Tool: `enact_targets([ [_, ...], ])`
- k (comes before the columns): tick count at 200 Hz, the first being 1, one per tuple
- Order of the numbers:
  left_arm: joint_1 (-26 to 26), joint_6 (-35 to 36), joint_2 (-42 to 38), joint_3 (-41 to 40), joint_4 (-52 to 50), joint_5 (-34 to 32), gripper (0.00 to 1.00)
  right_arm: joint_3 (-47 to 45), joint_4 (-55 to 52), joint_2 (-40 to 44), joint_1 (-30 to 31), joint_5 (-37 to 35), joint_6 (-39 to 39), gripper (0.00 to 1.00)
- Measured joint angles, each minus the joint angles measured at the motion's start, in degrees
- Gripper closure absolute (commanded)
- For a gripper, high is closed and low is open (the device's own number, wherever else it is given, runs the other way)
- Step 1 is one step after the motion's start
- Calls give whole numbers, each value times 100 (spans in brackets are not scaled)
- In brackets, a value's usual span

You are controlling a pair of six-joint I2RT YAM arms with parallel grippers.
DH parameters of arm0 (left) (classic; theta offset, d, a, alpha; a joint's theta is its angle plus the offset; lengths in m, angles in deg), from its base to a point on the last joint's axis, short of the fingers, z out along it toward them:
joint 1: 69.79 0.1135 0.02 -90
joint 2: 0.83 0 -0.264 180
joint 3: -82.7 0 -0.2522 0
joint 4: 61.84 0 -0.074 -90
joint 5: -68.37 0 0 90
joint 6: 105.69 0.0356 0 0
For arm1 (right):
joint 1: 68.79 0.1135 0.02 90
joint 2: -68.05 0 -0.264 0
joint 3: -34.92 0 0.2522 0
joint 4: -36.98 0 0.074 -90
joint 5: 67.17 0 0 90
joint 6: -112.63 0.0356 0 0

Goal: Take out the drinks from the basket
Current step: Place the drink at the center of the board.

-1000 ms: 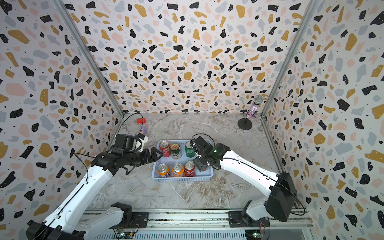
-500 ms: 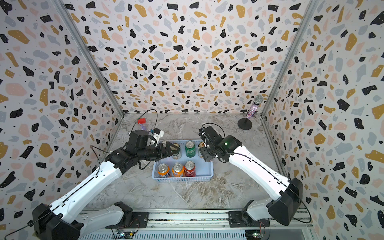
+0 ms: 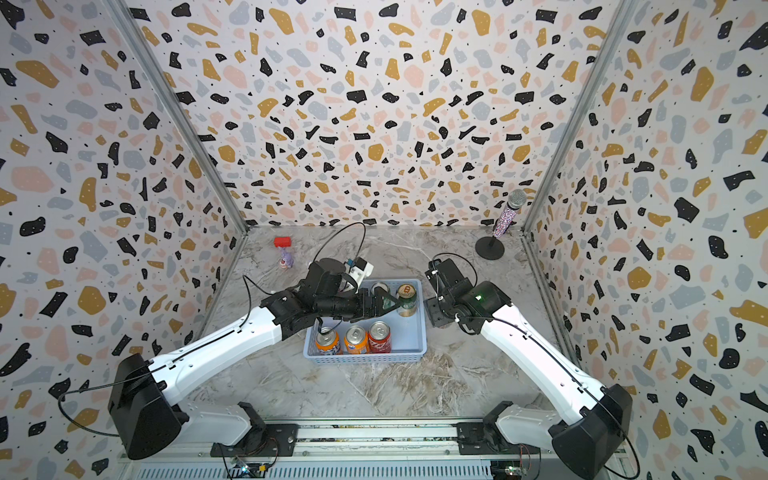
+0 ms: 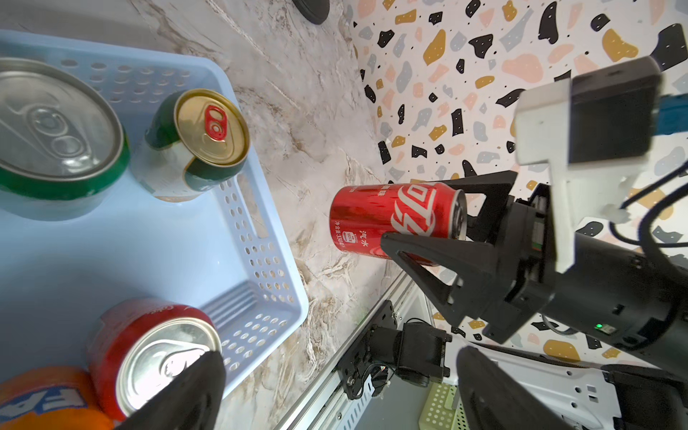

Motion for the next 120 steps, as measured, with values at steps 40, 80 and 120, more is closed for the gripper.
enact_targets([
  [40,-4,177,-339,-291,-337,-632,0,-1233,501,225,-2,0,389,78],
  [80,76,612,-1143,-289,-1226,-1622,0,-1834,997,363,-2,9,748,79],
  [120,761,802,-1882,-289,-1958,-2214,0,-1908,1410,219,-2,173,1001,81],
])
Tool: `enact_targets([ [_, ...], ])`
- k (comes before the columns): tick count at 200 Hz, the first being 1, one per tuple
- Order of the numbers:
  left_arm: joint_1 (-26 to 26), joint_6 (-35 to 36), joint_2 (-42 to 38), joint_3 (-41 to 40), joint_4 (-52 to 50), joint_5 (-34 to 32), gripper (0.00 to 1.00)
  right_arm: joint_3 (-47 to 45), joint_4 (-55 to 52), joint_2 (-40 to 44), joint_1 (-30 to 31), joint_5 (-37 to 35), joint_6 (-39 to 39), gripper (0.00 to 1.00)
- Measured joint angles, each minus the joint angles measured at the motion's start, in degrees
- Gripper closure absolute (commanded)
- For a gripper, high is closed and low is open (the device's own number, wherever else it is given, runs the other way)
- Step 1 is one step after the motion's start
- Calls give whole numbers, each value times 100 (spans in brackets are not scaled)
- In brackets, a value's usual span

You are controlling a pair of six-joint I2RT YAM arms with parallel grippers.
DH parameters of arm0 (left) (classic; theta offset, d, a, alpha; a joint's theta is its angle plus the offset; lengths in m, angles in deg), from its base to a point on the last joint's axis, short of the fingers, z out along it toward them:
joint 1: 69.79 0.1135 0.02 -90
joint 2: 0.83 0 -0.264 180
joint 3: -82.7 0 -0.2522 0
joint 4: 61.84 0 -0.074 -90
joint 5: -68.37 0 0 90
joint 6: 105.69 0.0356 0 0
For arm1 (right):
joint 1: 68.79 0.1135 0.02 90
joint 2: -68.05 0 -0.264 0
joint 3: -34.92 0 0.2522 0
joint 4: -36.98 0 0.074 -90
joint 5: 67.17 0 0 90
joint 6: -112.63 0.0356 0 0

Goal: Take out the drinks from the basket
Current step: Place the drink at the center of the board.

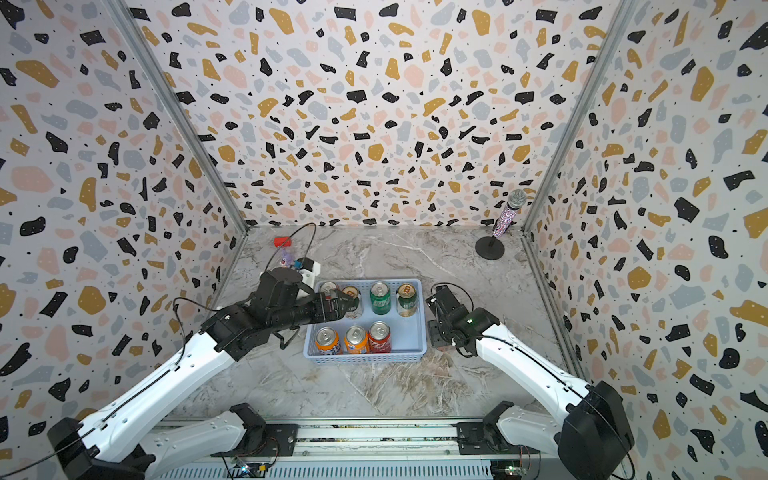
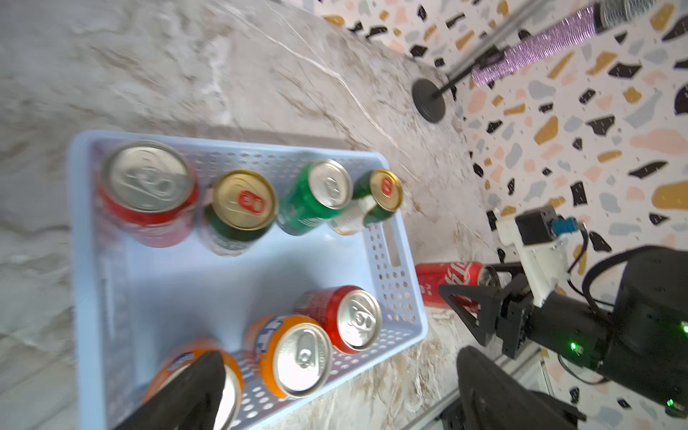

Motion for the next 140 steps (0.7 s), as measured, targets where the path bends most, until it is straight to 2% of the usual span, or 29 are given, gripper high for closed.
enact_targets([
  [22,282,68,-243,0,-286,-234,0,-160,129,11,0,46,127,80],
  [96,372,413,-992,-258,-949,-765,0,-678,404,177,0,87,212,79],
  [140,494,767,-975,-260,-1215,-863,0,-831,680,149,0,39,385,66],
])
